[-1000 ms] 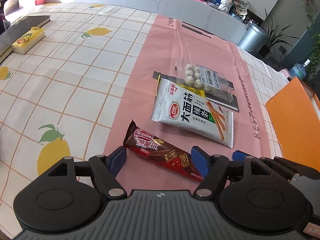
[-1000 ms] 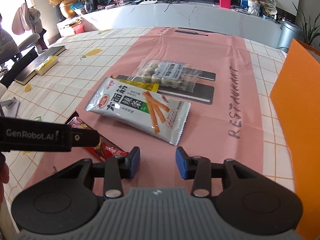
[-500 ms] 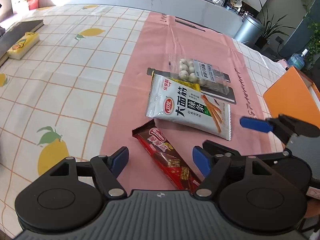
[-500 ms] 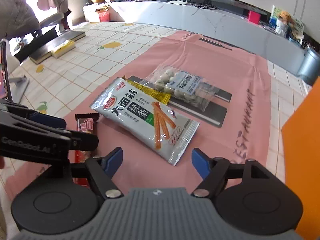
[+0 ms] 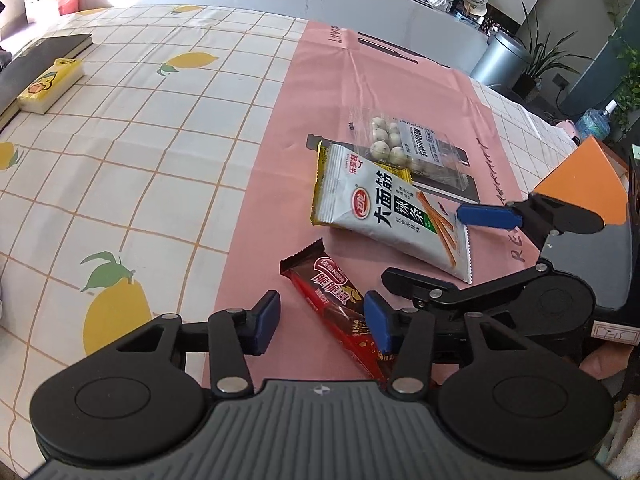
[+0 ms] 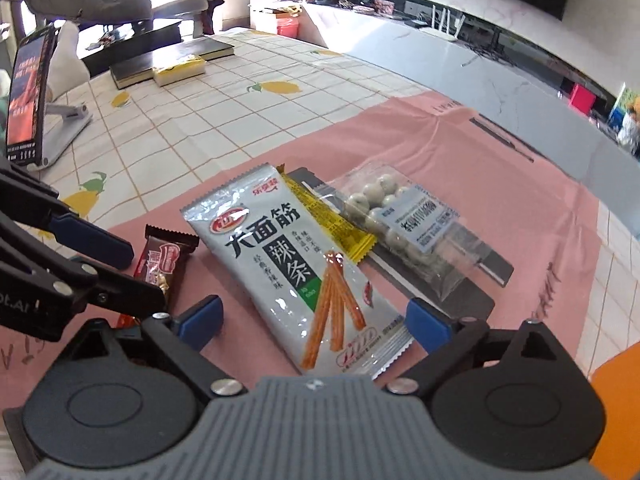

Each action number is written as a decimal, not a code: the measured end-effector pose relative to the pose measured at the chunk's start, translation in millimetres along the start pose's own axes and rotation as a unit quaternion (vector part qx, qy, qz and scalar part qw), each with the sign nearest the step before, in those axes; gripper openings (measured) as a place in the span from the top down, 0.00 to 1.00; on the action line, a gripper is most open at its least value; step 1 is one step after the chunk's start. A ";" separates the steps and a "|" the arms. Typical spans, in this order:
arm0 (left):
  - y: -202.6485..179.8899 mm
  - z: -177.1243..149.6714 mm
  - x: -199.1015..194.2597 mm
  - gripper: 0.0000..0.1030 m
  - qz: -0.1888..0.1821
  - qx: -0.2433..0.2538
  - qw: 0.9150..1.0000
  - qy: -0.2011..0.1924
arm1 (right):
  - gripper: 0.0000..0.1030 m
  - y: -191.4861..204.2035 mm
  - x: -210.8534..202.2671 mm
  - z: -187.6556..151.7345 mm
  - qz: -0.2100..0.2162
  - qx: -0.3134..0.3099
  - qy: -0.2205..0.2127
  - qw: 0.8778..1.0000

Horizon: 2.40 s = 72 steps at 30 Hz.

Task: Organize snacks
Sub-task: 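Grasp the brown chocolate bar with left tool while right tool grasps the white spicy-strip bag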

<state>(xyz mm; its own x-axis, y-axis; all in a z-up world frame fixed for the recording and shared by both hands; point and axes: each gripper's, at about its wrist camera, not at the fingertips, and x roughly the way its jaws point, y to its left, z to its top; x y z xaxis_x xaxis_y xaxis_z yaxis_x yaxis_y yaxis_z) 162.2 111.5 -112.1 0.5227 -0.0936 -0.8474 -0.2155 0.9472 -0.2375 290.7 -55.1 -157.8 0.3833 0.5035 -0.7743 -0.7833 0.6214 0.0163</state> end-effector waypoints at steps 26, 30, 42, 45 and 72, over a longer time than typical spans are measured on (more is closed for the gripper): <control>-9.1 -4.3 -6.9 0.55 0.025 0.060 0.998 -0.002 | 0.22 21.6 -20.6 -9.5 -0.031 0.014 -0.030 0.999; -7.1 -6.2 -4.6 0.55 -0.008 0.037 0.999 0.006 | 0.41 18.1 -19.4 -13.9 -0.018 0.043 -0.017 0.999; -44.4 -17.7 5.6 0.18 0.037 0.057 0.998 0.005 | 0.40 29.7 -70.7 -63.2 -0.123 0.179 0.052 0.975; -57.7 -20.7 12.4 0.15 0.067 0.085 0.994 -0.004 | 0.37 34.5 -76.1 -68.7 -0.126 0.196 0.061 0.971; -37.0 -30.8 2.7 0.48 0.084 0.104 0.991 -0.031 | 0.29 22.5 -62.6 -60.8 -0.116 0.192 -0.014 0.974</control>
<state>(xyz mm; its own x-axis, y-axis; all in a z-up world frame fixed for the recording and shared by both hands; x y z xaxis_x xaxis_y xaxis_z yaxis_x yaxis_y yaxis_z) 146.2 66.8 -120.2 0.5457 0.0831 -0.8339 -0.1325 0.9911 0.0121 219.3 -109.2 -147.4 0.5454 0.3346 -0.7685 -0.4344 0.8970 0.0822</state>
